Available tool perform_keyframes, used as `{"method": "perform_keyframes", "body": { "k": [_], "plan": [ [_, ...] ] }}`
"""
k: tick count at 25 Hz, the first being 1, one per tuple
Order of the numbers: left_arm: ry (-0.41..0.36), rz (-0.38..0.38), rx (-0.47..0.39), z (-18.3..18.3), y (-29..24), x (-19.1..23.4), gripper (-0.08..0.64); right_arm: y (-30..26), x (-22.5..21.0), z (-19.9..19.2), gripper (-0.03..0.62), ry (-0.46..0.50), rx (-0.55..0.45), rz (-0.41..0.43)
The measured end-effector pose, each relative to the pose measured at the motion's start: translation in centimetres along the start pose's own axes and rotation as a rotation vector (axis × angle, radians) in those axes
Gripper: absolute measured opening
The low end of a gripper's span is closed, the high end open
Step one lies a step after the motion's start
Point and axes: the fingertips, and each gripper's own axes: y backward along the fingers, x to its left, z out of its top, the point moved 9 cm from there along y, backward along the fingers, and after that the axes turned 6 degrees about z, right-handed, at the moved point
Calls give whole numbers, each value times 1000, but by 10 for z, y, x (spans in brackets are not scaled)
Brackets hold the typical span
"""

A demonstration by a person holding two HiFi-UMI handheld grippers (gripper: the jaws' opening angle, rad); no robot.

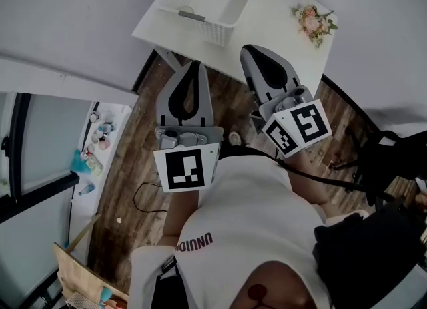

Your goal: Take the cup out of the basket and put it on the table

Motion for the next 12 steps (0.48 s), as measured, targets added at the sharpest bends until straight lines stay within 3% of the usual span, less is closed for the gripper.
{"method": "perform_keyframes", "body": {
  "k": [12],
  "plan": [
    [28,17,6,-6,6,31,12,-27,13,-7,18,-6,3,-13]
  ]
}}
